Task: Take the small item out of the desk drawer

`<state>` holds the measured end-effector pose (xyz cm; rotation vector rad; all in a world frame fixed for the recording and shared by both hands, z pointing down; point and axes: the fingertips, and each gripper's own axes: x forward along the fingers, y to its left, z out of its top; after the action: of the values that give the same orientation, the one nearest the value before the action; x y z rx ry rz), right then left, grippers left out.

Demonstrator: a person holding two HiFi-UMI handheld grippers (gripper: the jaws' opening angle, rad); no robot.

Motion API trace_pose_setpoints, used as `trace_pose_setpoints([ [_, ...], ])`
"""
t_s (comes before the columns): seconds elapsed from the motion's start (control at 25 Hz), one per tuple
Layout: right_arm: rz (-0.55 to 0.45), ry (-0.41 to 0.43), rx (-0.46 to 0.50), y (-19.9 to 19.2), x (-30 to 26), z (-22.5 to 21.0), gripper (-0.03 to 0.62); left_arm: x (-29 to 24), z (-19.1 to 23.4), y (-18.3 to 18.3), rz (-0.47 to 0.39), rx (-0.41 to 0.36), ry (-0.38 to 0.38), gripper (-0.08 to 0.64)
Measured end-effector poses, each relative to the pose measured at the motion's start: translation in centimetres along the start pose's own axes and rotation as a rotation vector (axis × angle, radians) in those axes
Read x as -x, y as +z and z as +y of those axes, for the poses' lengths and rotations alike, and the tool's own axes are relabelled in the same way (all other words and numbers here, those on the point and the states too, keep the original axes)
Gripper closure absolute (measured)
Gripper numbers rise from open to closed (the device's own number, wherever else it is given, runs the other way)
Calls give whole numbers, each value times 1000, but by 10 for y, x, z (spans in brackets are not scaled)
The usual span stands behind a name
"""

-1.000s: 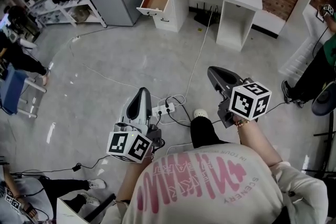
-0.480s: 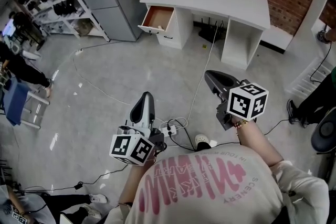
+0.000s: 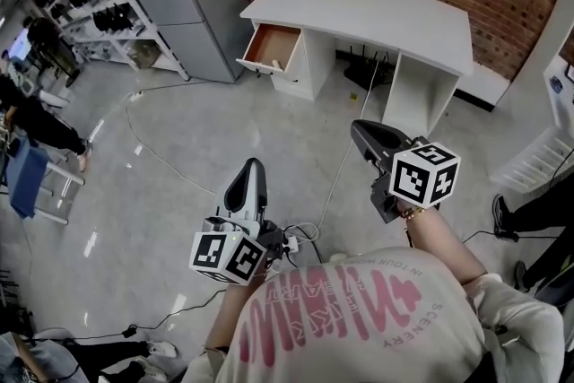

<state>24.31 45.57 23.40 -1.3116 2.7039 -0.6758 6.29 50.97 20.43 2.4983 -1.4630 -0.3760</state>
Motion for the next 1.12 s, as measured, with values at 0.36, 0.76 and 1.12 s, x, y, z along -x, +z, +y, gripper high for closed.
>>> trace_pose_setpoints([
  [0.36, 11, 39, -12, 16, -32, -38, 580, -42, 11, -7, -7, -1, 38, 555],
  [0.76, 19, 56, 8, 14, -40, -51, 580, -53, 16, -18, -8, 10, 59, 556],
  [1.12, 46, 37, -38, -4, -28, -68, 580, -58, 8, -38, 38, 27, 56, 555],
])
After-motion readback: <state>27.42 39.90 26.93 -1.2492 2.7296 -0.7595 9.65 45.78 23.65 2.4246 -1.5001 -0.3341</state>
